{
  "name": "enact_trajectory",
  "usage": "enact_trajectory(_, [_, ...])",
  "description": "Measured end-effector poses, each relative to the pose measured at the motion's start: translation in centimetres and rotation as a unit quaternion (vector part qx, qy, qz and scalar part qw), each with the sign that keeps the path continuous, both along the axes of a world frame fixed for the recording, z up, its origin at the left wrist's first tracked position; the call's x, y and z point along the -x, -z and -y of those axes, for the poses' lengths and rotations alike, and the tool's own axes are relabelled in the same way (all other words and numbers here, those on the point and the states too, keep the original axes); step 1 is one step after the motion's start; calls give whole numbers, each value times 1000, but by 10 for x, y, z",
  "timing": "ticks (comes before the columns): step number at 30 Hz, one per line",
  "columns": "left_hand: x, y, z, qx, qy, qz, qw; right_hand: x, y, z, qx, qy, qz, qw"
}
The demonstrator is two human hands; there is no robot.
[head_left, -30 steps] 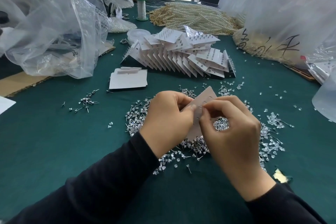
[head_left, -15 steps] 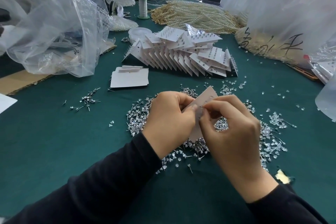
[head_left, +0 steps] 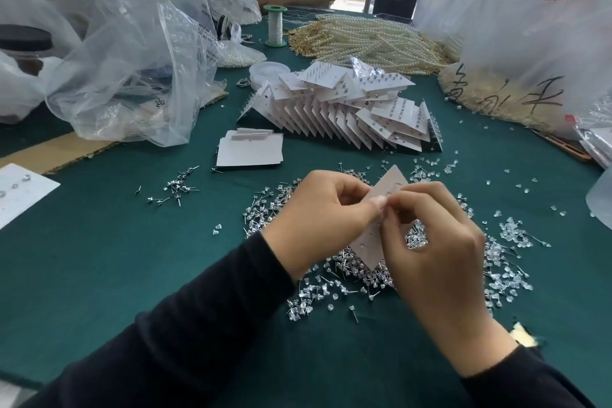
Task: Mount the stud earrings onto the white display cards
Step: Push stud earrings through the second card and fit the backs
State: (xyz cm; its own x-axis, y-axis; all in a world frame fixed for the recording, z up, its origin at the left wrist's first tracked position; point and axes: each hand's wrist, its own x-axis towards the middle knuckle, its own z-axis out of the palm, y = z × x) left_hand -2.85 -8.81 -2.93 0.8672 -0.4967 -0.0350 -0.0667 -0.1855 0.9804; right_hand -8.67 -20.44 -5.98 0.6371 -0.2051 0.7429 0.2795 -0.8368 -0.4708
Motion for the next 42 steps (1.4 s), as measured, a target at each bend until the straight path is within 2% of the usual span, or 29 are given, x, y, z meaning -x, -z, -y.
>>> enact_trajectory(3, [-13, -12, -16, 10, 71, -52, 996, 2, -5, 4, 0, 2, 28, 1000])
enact_trajectory(4, [-20, -15, -23, 4, 64, -34, 997, 2, -6, 6, -3, 2, 42, 999])
enact_trajectory(6, [-39, -16, -40, -84, -27, 69, 994, 3, -9, 9, -23, -1, 55, 998])
enact_trajectory(8, [-59, -12, -59, -218, -133, 151, 955, 3, -8, 14, -69, -7, 51, 996])
enact_trajectory(9, [-66, -10, -67, -277, -150, 161, 936, 3, -8, 15, -99, -16, 46, 994])
enact_trajectory(11, [-76, -5, -76, -340, -134, 145, 920, 3, -8, 14, -159, -52, 36, 985])
enact_trajectory(15, [-80, 6, -74, -364, -93, 133, 917, 5, -10, 8, -273, -132, 0, 953])
enact_trajectory(17, [-82, 10, -72, -363, -94, 130, 918, 6, -11, 8, -370, -161, -36, 914])
enact_trajectory(21, [-85, 12, -74, -343, -99, 112, 927, 7, -12, 10, -568, -219, -116, 785])
enact_trajectory(23, [-86, 12, -76, -334, -87, 93, 934, 7, -11, 11, -612, -227, -146, 743])
enact_trajectory(27, [-85, 12, -80, -306, -62, 53, 949, 8, -15, 9, -649, -256, -175, 695])
enact_trajectory(29, [-84, 10, -83, -293, -53, 35, 954, 10, -17, 10, -654, -257, -176, 689])
enact_trajectory(32, [-85, 2, -82, -311, -16, 31, 950, 9, -18, 13, -649, -243, -178, 699])
enact_trajectory(37, [-84, -17, -73, -399, 41, 184, 897, 7, -19, 15, -651, -247, -193, 691])
enact_trajectory(40, [-76, -16, -77, -385, 122, 161, 900, 5, -16, 16, -648, -256, -211, 686])
enact_trajectory(42, [-73, -12, -80, -391, 138, 166, 895, 4, -14, 17, -645, -257, -211, 688])
